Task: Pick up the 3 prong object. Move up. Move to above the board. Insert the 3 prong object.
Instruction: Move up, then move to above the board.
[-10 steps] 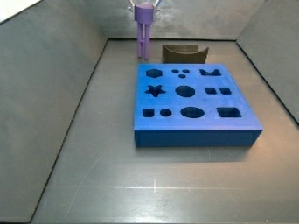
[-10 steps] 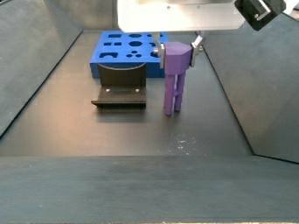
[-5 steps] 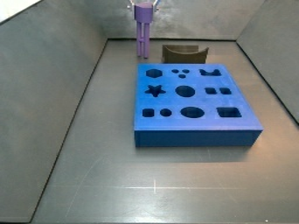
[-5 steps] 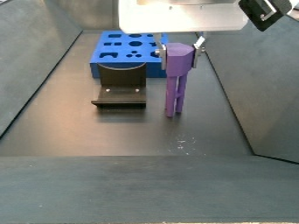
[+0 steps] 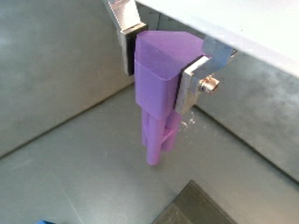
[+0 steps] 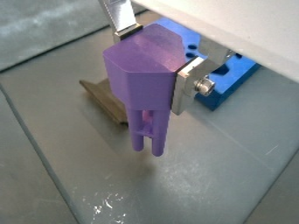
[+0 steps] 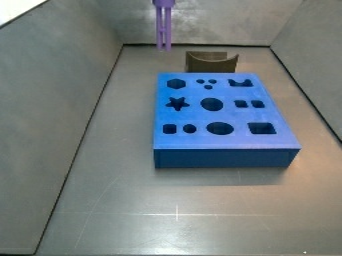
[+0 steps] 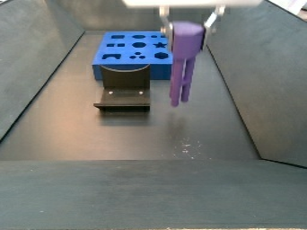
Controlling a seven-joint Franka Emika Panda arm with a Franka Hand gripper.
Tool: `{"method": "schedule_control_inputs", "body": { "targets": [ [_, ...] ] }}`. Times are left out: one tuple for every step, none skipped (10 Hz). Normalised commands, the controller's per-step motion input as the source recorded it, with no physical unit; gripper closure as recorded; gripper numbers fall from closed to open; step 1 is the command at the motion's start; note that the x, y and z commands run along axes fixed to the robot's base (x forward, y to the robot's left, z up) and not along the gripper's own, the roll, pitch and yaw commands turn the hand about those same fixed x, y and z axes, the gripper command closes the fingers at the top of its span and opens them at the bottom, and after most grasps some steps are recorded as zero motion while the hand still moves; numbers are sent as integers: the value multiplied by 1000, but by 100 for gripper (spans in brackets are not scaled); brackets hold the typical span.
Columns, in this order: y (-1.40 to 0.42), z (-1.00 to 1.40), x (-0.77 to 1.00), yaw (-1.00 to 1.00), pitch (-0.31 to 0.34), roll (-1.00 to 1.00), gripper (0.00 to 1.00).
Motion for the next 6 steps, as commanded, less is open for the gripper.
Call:
{"method": "schedule_control_inputs", "body": {
  "targets": [
    [-11, 172, 23, -29, 106, 49, 100],
    [-416, 1000, 261, 173, 295, -348, 100],
    [-411, 1000, 254, 176, 300, -348, 100],
    [-335, 1000, 226, 134, 252, -291, 100],
    [-301, 1000, 208, 92, 187, -249, 100],
    [-267, 1000, 179, 56, 125, -152, 100]
  ]
}}
